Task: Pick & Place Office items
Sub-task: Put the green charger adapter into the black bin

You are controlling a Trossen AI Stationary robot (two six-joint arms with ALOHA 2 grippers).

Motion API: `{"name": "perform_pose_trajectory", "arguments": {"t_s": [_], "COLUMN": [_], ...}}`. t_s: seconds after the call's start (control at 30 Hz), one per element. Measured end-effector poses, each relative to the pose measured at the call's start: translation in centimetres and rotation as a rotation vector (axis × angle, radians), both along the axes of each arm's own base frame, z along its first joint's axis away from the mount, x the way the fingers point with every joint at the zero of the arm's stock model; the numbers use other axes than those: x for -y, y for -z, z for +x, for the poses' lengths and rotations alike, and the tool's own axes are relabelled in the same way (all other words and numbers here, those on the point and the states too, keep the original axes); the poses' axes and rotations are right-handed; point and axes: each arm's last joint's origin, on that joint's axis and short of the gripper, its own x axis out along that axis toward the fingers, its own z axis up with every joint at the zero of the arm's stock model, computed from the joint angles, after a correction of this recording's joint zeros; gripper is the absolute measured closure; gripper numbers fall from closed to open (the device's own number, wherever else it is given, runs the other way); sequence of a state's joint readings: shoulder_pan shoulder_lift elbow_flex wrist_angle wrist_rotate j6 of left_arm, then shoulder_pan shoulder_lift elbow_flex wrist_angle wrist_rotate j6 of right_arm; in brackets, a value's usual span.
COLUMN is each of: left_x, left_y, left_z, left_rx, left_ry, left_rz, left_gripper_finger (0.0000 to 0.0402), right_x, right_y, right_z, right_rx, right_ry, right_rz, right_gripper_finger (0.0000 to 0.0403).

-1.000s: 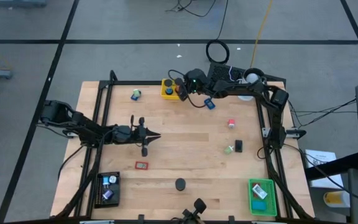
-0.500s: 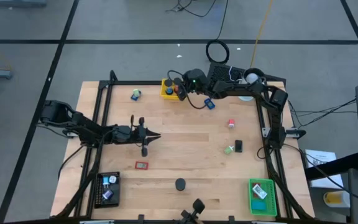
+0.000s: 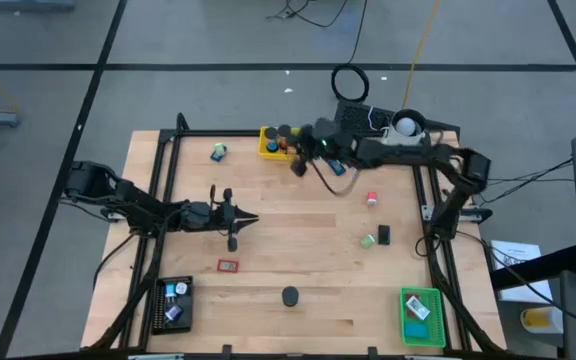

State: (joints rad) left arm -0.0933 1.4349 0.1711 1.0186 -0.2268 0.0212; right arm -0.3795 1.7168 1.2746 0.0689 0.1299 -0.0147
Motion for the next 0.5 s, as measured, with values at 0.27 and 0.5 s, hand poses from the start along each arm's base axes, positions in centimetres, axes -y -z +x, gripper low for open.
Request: {"name": "perform_pose_trajectory", "arguments": {"t_s": [0.27, 0.5], "left_x": [0.0, -0.6], "left_y": [0.1, -0.7], "left_z": [0.0, 0.5], "left_rx": [-0.006, 0.047], "left_ry": [0.0, -0.22], "left_rz": [0.005, -0.025], "left_gripper_finger": [0.0355, 0.0355], "right_x": [-6.0, -8.6], "right_y": [3.6, 5.9], "right_z": [-6.9, -12.6], "right_rx": [0.262, 0.409], "right_ry": [-0.071, -0.011], "right_rz": [-0.003, -0.048], "right_gripper_finger": [0.0402, 0.0402]}}
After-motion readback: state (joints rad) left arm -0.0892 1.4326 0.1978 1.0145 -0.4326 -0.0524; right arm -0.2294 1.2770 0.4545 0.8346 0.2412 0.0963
